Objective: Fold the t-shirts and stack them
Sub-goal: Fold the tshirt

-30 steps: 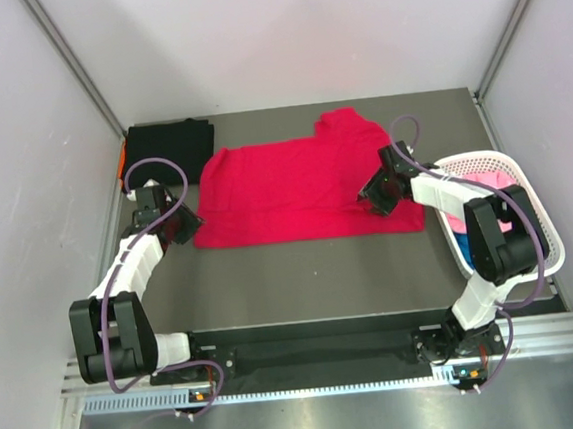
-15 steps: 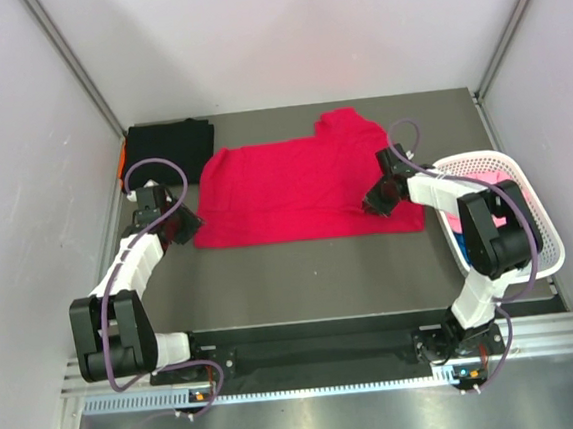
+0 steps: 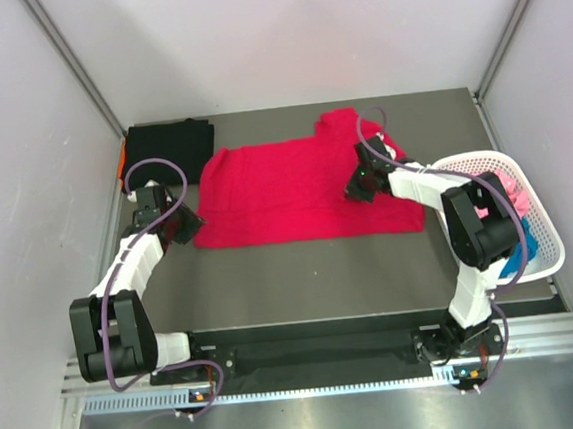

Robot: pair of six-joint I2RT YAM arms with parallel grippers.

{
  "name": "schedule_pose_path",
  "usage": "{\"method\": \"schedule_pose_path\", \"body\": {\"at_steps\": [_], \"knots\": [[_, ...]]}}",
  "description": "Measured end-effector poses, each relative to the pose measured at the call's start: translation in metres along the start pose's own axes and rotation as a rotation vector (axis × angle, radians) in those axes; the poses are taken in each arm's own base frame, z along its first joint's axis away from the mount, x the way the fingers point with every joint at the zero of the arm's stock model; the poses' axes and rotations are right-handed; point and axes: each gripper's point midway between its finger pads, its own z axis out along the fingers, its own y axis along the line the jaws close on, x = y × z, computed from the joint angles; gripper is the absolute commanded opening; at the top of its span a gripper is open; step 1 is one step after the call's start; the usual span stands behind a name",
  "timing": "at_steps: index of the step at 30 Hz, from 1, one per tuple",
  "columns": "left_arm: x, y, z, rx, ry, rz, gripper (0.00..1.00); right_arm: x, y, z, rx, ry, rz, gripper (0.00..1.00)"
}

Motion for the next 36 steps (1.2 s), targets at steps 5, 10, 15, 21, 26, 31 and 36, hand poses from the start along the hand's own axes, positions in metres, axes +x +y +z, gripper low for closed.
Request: {"method": "schedule_pose_path", "body": {"at_steps": [5, 10, 15, 21, 26, 31, 36], "knots": [[0.001, -0.002, 0.000, 0.009, 0.006, -0.011, 0.37, 0.003, 0.011, 0.007, -0.012, -0.007, -0.107, 0.16], [0.002, -0.002, -0.001, 0.014, 0.000, -0.012, 0.39, -0.001, 0.009, 0.007, 0.000, -0.029, -0.170, 0.27], [0.018, 0.010, -0.001, 0.011, 0.015, -0.019, 0.44, -0.021, 0.021, -0.005, 0.022, -0.072, -0.201, 0.33], [0.033, 0.025, 0.006, -0.027, 0.048, -0.027, 0.46, -0.035, 0.025, -0.042, 0.008, -0.106, -0.170, 0.35], [0.041, 0.041, 0.020, -0.087, 0.073, -0.050, 0.46, -0.031, 0.003, -0.073, 0.005, -0.102, -0.128, 0.36], [0.045, 0.051, 0.026, -0.125, 0.068, -0.081, 0.46, -0.021, -0.030, -0.088, 0.032, -0.088, -0.089, 0.36], [0.037, 0.054, 0.028, -0.145, 0.025, -0.080, 0.48, -0.013, -0.054, -0.093, 0.046, -0.061, -0.057, 0.36]]}}
